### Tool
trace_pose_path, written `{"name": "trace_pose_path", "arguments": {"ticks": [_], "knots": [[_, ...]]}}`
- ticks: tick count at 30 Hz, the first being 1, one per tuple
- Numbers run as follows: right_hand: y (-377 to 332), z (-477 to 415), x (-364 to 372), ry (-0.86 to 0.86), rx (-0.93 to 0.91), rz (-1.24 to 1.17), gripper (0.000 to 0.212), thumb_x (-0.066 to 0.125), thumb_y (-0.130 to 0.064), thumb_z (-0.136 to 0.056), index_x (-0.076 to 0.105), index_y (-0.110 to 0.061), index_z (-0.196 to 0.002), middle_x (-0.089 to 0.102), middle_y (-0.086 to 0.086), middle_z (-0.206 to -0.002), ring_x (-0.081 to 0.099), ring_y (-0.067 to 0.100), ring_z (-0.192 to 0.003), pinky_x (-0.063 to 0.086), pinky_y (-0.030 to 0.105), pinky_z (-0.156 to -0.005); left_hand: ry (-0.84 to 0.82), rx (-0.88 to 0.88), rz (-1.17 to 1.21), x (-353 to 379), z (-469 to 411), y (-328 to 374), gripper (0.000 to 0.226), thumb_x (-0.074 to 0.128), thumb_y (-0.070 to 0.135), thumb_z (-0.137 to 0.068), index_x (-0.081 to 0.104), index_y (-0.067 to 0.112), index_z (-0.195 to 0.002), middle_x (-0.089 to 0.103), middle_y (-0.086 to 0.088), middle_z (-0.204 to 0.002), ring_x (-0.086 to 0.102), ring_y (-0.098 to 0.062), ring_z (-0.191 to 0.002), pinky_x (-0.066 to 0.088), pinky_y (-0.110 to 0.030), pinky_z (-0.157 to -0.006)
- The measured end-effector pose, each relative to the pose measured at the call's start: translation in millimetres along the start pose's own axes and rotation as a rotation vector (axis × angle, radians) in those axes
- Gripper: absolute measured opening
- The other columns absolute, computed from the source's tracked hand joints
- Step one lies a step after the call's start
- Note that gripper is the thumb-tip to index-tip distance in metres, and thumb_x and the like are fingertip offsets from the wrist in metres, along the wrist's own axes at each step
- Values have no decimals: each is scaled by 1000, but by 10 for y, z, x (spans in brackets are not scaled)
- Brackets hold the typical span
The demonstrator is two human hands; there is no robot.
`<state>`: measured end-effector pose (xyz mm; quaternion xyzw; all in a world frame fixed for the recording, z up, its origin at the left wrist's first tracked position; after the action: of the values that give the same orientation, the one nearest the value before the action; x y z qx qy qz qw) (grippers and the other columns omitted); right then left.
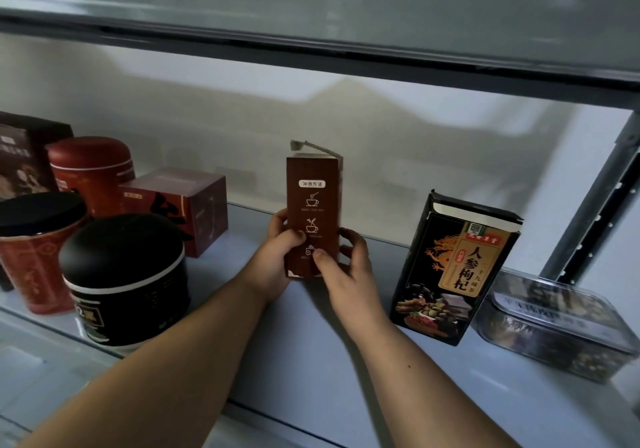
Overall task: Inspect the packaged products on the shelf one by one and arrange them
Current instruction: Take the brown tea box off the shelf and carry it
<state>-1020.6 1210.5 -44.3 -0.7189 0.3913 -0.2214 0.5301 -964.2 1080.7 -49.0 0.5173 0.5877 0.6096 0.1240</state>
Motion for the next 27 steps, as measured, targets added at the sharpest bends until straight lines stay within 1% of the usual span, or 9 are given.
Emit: {"name": "trace_pose_path", "arguments": {"ticks": [2,6,11,14,16,18,22,25,27], "knots": [[40,12,-27,1,53,-37,43,77,-33,-81,48,-43,-112,65,-16,-111,69,2,-101,58,30,-90,-38,28,-51,18,15,-9,76,63,12,-62,45,15,-137,63,-17,-122,65,-30,-108,53,-51,-97],[30,51,-13,-18,76,-21,73,74,-46,-64,39,-34,-127,67,-22,-108,72,7,-102,59,43,-94,-110,94,-150,73,67,27,90,67,24,-54,40,15,-139,72,-1,-108,71,-15,-98,58,-31,-82],[-7,70,-26,-28,48,-5,75,75,-38,-67,36,-27,-130,63,-17,-116,71,5,-102,59,27,-86,-150,109,-214,70,84,36,85,65,26,-56,41,15,-137,73,2,-108,70,-12,-100,57,-28,-81],[-15,76,-33,-11,53,15,78,77,-44,-62,36,-29,-126,65,-4,-120,70,7,-103,56,20,-81,-151,86,-234,41,56,2,87,66,26,-57,41,16,-140,71,0,-112,69,-14,-103,56,-30,-83],[14,65,-32,19,48,60,82,77,-54,-57,36,-34,-125,60,2,-128,67,11,-110,58,29,-91,-106,74,-205,31,44,7,78,65,21,-60,48,18,-136,73,1,-109,70,-13,-100,56,-30,-84],[19,55,-40,40,20,114,88,79,-60,-55,38,-38,-129,55,3,-135,64,12,-116,56,39,-100,-46,85,-195,26,41,45,54,57,21,-73,58,21,-127,76,3,-104,72,-13,-99,56,-31,-85],[-19,57,-59,31,-27,142,105,85,-63,-52,40,-40,-144,49,-2,-139,57,10,-124,52,37,-106,102,71,-212,-60,27,108,43,49,33,-87,67,18,-124,74,-12,-117,70,-30,-110,56,-46,-93],[-8,21,-33,16,-45,124,86,86,-59,-59,53,-43,-137,58,-4,-131,63,10,-119,53,40,-105,170,25,-195,-116,16,103,47,48,37,-94,63,11,-130,71,-20,-121,69,-37,-111,55,-50,-94],[-1,0,-21,2,-44,91,73,85,-53,-67,58,-39,-134,67,-2,-126,68,12,-114,54,42,-103,194,3,-207,-130,8,103,46,47,37,-97,62,7,-128,72,-22,-115,72,-36,-101,59,-45,-81]]}}
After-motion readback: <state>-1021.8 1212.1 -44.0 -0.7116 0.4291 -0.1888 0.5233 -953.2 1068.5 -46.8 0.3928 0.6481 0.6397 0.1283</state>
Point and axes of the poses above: each hand's wrist, its own z-axis away from the middle knuckle, its own x-axis out of the palm, y = z × x, the point moved 5 cm from there along -z, towards the middle knuckle
